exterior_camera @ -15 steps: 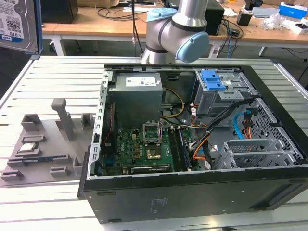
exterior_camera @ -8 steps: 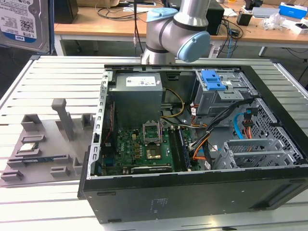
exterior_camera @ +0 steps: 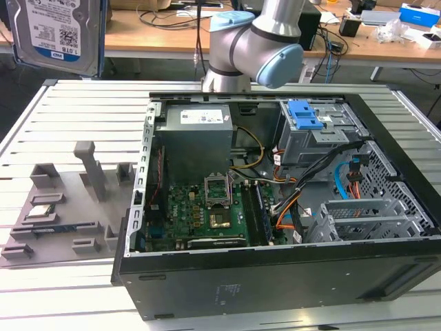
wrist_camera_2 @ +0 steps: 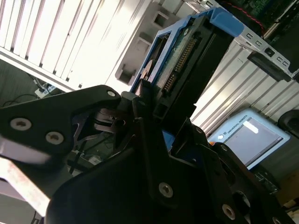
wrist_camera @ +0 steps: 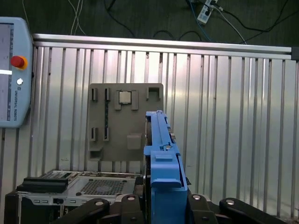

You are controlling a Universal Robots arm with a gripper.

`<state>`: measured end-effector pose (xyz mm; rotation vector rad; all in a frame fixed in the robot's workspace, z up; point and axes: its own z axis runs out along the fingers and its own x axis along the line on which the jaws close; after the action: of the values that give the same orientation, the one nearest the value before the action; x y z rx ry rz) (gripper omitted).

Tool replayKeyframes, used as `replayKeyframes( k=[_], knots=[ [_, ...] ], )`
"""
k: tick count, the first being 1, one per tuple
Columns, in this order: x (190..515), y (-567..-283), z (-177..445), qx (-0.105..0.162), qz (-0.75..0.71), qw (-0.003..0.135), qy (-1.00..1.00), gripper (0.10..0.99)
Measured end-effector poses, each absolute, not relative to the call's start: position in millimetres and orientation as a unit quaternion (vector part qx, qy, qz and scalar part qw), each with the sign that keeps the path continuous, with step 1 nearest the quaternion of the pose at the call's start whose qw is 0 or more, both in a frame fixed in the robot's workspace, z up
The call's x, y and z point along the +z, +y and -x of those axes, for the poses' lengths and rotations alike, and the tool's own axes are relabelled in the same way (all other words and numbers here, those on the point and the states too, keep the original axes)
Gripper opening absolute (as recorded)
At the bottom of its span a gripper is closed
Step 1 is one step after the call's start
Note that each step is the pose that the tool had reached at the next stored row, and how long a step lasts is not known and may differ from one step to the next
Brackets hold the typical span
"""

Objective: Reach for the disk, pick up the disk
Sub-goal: 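Pick up the disk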

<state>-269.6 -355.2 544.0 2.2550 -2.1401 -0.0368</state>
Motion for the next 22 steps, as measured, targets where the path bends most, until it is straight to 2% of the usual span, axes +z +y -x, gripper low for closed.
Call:
replayKeyframes(
  k=[22],
  knots=[
    [544,-355,196,-0.012,-0.725,0.016,-0.688,0.369]
  ],
)
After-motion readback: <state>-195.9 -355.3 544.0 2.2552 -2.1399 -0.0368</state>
